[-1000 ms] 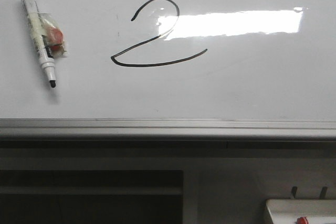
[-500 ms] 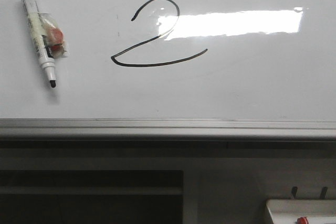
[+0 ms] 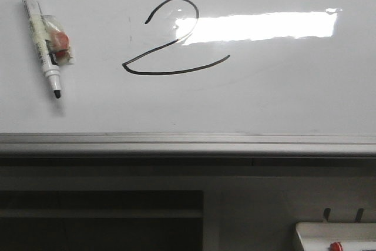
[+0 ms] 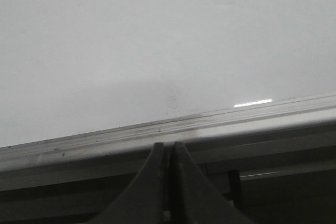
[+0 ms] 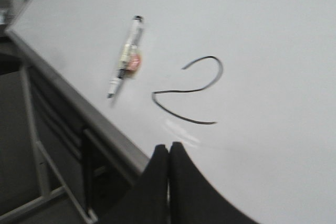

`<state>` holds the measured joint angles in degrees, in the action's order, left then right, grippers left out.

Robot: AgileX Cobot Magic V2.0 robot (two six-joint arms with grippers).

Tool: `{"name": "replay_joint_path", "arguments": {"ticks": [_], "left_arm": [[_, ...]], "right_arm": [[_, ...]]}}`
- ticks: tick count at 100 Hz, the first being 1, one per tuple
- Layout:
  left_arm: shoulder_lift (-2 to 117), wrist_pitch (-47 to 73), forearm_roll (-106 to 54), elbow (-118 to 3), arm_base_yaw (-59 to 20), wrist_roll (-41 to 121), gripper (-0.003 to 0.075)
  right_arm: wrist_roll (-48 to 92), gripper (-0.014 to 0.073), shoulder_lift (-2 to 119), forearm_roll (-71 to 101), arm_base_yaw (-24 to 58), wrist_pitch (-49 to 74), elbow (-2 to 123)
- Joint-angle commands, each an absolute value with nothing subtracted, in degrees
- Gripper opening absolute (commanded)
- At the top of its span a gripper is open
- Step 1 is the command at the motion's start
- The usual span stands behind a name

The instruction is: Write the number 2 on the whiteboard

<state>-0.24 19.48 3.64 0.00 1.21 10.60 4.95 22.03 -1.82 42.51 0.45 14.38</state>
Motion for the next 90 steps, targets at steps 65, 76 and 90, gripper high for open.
{"name": "replay_joint_path", "arguments": {"ticks": [65, 76, 90], "left_arm": [[-1.8, 16.8, 3.9, 0.6, 1.4, 9.9, -0.002], [-1.8, 16.7, 3.9, 0.6, 1.4, 9.9, -0.002], [-1.8, 16.8, 3.8, 0.6, 1.4, 9.9, -0.002]], "right_arm": [[2.2, -0.0071, 1.6, 0.0, -5.5, 1.8, -2.2], [2.2, -0.0071, -1.7, 0.0, -5.5, 9.9, -2.3], [2.2, -0.0071, -1.7, 0.0, -5.5, 17.6, -2.3]]}}
